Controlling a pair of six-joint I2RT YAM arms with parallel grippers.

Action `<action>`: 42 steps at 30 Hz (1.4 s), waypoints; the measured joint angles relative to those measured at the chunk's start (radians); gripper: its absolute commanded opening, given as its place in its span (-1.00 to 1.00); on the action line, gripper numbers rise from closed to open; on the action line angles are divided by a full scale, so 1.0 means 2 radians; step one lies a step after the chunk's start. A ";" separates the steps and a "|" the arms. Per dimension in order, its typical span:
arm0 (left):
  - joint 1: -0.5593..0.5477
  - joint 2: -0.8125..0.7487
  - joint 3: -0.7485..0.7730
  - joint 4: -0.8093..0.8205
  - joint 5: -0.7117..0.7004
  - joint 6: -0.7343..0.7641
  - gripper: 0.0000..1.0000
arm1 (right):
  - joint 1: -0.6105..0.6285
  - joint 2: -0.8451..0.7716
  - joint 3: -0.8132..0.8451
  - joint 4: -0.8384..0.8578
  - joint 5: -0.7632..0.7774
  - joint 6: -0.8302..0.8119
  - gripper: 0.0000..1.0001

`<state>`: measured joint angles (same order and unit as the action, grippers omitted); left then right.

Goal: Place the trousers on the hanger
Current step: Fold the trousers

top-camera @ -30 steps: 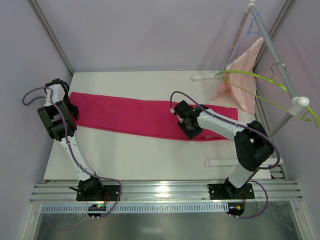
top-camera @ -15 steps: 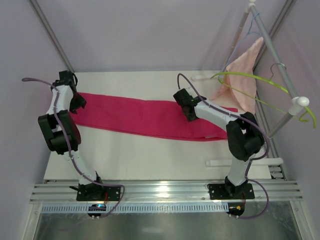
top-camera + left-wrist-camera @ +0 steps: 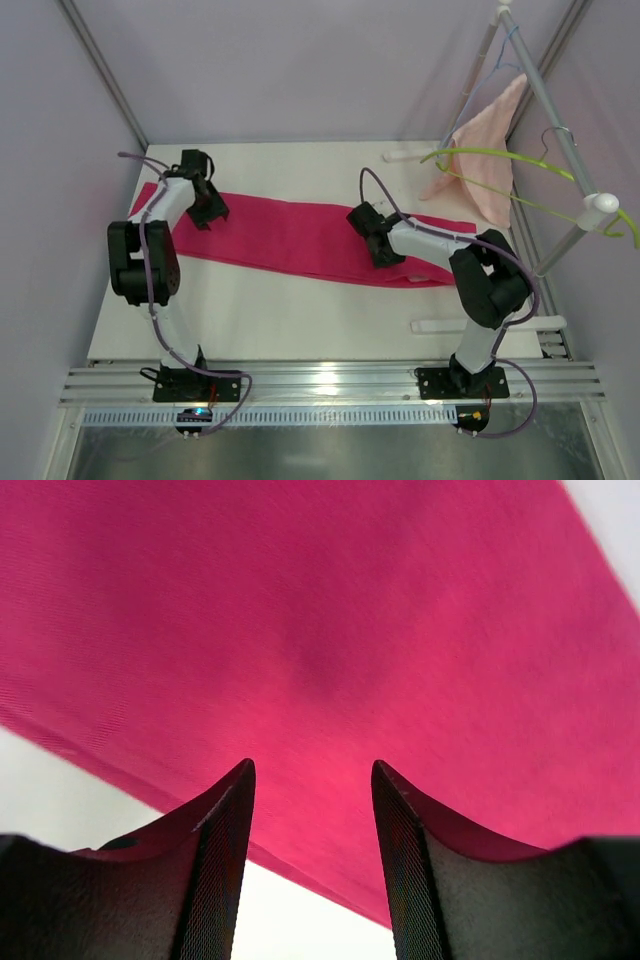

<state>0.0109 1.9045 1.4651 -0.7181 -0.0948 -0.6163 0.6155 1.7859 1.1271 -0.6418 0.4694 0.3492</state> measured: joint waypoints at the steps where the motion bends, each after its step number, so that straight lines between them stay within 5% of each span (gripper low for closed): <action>1: -0.006 0.000 -0.006 0.002 0.004 0.000 0.03 | 0.001 -0.004 -0.001 -0.002 -0.008 0.005 -0.22; 6: -0.049 -0.010 -0.091 0.041 0.056 -0.018 0.02 | 0.006 -0.038 -0.006 -0.012 -0.044 0.069 -0.19; 12: -0.043 -0.028 -0.126 0.056 0.061 -0.036 0.02 | -0.017 -0.042 0.051 -0.086 0.022 0.173 -0.18; 19: -0.044 -0.027 -0.123 0.052 0.054 -0.039 0.02 | -0.124 -0.035 0.129 -0.223 0.083 0.387 -0.16; 24: -0.043 -0.025 -0.121 0.050 0.055 -0.040 0.02 | -0.145 -0.031 0.131 -0.311 0.082 0.529 -0.05; 42: -0.038 -0.023 -0.120 0.049 0.067 -0.040 0.01 | -0.155 -0.076 -0.009 -0.349 0.061 0.719 0.17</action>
<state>-0.0647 1.8580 1.2247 -0.6193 0.0395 -0.6964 0.3054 1.6344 1.1088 -1.3392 0.5915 1.7870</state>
